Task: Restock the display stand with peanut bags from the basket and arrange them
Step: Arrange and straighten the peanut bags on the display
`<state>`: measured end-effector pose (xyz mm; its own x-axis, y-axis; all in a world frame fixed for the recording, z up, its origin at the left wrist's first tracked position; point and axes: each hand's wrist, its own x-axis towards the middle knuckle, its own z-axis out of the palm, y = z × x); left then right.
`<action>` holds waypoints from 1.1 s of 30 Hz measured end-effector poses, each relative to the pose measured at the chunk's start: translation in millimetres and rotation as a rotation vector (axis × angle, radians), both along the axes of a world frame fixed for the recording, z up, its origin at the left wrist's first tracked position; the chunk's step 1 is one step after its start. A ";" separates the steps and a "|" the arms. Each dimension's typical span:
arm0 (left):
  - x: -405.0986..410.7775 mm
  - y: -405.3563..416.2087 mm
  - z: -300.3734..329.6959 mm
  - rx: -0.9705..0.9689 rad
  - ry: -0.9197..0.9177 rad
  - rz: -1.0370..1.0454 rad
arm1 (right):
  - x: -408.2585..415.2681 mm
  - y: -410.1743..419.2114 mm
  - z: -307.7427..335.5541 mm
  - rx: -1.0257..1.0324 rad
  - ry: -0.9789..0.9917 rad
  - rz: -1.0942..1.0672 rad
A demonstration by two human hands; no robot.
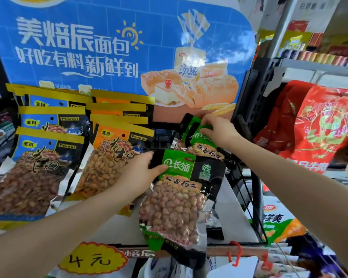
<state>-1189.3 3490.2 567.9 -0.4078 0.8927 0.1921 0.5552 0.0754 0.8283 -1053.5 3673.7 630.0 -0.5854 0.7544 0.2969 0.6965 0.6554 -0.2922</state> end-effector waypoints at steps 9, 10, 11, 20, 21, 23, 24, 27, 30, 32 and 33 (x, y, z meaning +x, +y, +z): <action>22.7 20.2 11.6 0.299 0.118 0.134 | -10.8 1.8 75.9 0.275 0.075 0.311; 26.7 25.6 10.1 0.313 0.126 0.153 | -13.2 1.8 75.7 0.276 0.023 0.331; 29.4 30.7 6.8 0.312 0.124 0.166 | -15.1 2.0 72.5 0.272 -0.020 0.346; 30.1 8.3 -13.1 -0.173 -0.017 -0.064 | -15.4 -4.0 32.4 0.368 -0.243 0.261; 28.3 4.1 -15.0 -0.226 -0.012 -0.095 | -14.7 -6.0 32.9 0.393 -0.237 0.249; 24.7 -0.6 -15.7 -0.290 -0.034 -0.131 | -6.4 -14.4 36.2 0.400 -0.157 0.249; 23.5 -1.6 -15.5 -0.313 -0.062 -0.141 | 1.2 -19.6 37.0 0.387 -0.053 0.237; 22.1 -1.8 -18.6 -0.315 -0.132 -0.154 | 28.8 -37.4 22.1 0.319 0.335 0.082; 26.8 -3.5 -25.5 -0.258 -0.150 -0.135 | 47.6 -58.0 -14.8 -0.141 0.471 -0.195; 34.2 -7.4 -30.7 -0.185 -0.153 -0.125 | 53.6 -69.6 -31.3 -0.444 0.458 -0.239; 38.3 -8.9 -33.3 -0.150 -0.146 -0.116 | 56.2 -71.5 -33.2 -0.445 0.416 -0.221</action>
<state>-1151.1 3481.3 534.7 -0.3147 0.9492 0.0002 0.4425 0.1466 0.8847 -997.3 3602.3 596.8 -0.3052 0.9473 0.0969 0.5710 0.2635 -0.7775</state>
